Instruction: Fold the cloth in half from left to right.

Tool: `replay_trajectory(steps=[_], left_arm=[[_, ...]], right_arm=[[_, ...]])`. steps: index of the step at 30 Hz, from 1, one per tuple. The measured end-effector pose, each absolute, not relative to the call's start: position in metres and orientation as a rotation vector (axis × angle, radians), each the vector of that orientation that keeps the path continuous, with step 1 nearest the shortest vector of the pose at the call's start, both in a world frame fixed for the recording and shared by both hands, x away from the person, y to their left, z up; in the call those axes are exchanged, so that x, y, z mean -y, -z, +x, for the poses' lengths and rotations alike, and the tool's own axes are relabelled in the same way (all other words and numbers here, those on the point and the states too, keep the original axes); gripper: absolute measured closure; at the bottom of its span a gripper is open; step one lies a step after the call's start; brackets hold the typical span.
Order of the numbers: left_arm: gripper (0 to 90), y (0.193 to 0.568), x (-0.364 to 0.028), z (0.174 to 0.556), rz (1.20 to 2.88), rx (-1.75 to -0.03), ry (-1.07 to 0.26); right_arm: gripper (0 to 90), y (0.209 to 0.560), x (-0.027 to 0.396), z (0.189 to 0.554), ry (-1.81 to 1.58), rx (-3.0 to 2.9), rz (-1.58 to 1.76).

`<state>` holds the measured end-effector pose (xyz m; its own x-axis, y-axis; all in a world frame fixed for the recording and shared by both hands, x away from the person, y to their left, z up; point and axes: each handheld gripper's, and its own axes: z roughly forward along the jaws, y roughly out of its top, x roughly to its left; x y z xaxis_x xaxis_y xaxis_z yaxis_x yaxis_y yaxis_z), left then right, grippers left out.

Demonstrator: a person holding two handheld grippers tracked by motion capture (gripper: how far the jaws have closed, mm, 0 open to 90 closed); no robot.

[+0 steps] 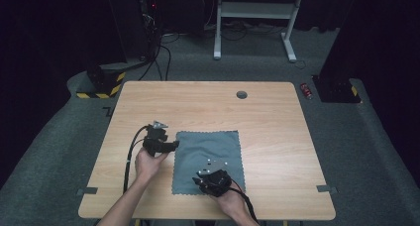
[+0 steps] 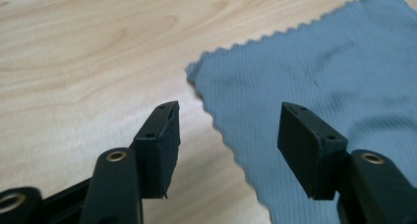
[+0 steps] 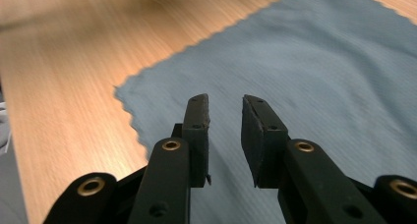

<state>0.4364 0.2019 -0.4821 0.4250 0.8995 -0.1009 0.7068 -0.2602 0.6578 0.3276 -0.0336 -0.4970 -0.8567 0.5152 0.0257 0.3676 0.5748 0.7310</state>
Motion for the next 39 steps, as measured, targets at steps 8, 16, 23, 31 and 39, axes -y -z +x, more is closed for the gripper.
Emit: replay_trajectory(steps=[8, 16, 23, 31, 39], left_arm=[[44.2, 0.491, -0.196, 0.461, 2.054, -1.4, -0.417], [45.7, 0.504, -0.203, 0.473, 2.016, -1.48, -0.42], [46.0, 0.511, -0.198, 0.478, 1.996, -1.479, -0.467], [53.3, 0.508, -0.184, 0.486, 2.09, -1.452, -0.507], [74.5, 0.506, -0.178, 0.485, 2.125, -1.394, -0.47]], right_arm=[[72.3, 0.505, -0.003, 0.318, -1.152, -2.699, 0.638], [68.8, 0.512, -0.021, 0.31, -1.143, -2.732, 0.589], [65.9, 0.516, -0.027, 0.307, -1.11, -2.74, 0.567], [69.5, 0.517, -0.033, 0.302, -1.061, -2.724, 0.517], [85.4, 0.516, -0.035, 0.297, -1.014, -2.701, 0.457]])
